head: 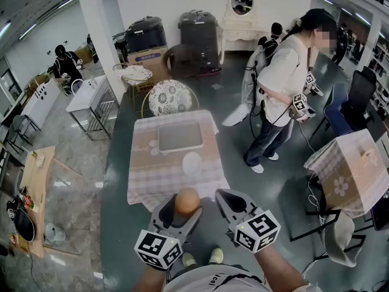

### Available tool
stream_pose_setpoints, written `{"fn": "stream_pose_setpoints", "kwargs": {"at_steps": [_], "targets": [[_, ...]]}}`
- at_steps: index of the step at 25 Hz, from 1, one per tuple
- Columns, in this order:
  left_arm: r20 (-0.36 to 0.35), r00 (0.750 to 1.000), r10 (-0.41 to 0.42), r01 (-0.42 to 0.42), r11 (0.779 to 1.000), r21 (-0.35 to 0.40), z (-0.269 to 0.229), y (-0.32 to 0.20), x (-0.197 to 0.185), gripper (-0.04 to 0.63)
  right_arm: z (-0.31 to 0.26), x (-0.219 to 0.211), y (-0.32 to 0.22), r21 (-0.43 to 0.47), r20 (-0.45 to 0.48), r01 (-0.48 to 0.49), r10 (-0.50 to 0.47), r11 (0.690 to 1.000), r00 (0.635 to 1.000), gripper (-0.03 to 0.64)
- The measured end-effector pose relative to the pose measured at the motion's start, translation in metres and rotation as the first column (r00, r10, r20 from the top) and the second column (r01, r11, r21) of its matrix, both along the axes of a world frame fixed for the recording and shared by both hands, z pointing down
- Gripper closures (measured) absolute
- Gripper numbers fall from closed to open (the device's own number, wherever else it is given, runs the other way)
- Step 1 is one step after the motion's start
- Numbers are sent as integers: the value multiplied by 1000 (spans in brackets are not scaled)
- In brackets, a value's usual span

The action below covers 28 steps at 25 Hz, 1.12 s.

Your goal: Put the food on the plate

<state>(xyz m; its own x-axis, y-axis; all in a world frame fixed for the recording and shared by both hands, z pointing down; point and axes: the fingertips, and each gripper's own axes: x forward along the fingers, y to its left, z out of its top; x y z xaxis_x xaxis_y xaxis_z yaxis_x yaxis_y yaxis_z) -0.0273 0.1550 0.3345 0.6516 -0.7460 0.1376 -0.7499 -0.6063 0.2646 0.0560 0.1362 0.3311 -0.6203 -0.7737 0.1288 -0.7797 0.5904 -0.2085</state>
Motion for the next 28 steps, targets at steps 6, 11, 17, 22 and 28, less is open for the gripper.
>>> {"fn": "stream_pose_setpoints", "kwargs": {"at_steps": [6,11,17,22,28], "targets": [[1,1000,3,-3,1000,-1,2,-2,7,259,3,7,-1,1,-9,-5,5,1000,1000,603],[-1,1000,-1,1,1000,-5,4,-4,10,259,6,14,-1,-3,-15,-12,12,1000,1000,603],[10,1000,-15,15,1000,-4,9,-5,13,259,6,13,0,-8,35,14,-14,1000,999,601],[40,999,-34,34,999,-6,16,-9,16,259,10,16,-3,-7,48,15,-15,1000,999,601],[78,995,-67,68,998,-12,28,-15,21,259,19,23,-6,-17,72,31,-29,999,997,601]]}}
